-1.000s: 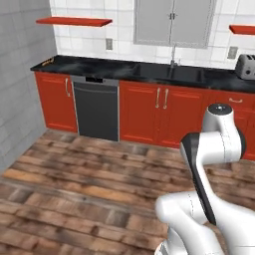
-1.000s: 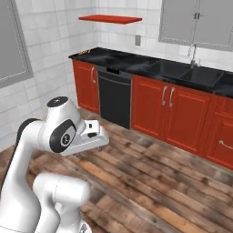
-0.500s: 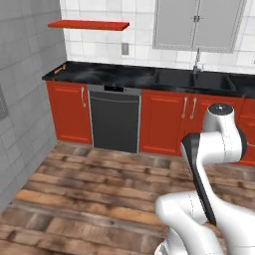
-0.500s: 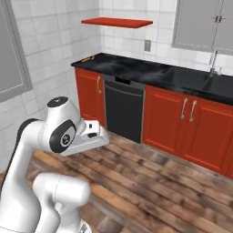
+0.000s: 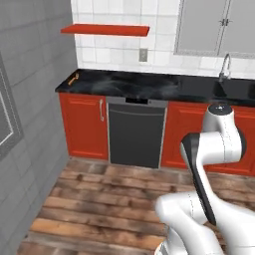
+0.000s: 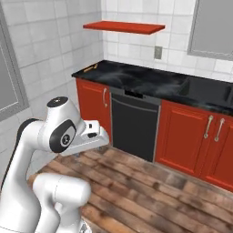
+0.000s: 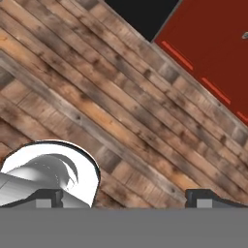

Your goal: Take the fork and place it on the left side of the plate. Then take the spoon and place it on the right side of the plate. Make sure they're directly next to the plate.

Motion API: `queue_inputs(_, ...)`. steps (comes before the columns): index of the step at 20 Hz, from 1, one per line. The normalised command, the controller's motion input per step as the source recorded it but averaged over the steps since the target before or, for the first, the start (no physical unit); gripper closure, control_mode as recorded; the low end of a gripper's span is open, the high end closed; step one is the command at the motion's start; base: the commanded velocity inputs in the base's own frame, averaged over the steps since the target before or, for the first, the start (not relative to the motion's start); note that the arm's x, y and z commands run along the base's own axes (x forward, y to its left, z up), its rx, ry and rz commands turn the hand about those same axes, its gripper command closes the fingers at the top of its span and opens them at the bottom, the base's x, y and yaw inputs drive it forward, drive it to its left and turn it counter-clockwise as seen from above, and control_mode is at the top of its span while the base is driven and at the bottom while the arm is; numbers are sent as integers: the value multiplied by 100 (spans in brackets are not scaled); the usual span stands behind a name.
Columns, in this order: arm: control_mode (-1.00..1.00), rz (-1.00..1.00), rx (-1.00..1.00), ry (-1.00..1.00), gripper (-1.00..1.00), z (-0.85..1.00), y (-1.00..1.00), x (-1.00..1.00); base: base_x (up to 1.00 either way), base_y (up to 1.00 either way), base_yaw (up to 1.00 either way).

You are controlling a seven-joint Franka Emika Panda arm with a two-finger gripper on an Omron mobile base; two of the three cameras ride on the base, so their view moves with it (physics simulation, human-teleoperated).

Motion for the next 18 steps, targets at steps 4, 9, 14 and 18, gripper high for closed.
queue_inputs(4,100,0,0,0,-100,0,0,0,100,56,-18)
queue_inputs(9,100,0,0,0,-100,0,0,0,100,56,-19)
queue_inputs(14,100,0,0,0,-100,0,0,0,100,49,-20)
queue_inputs(18,100,0,0,0,-100,0,0,0,100,41,-20)
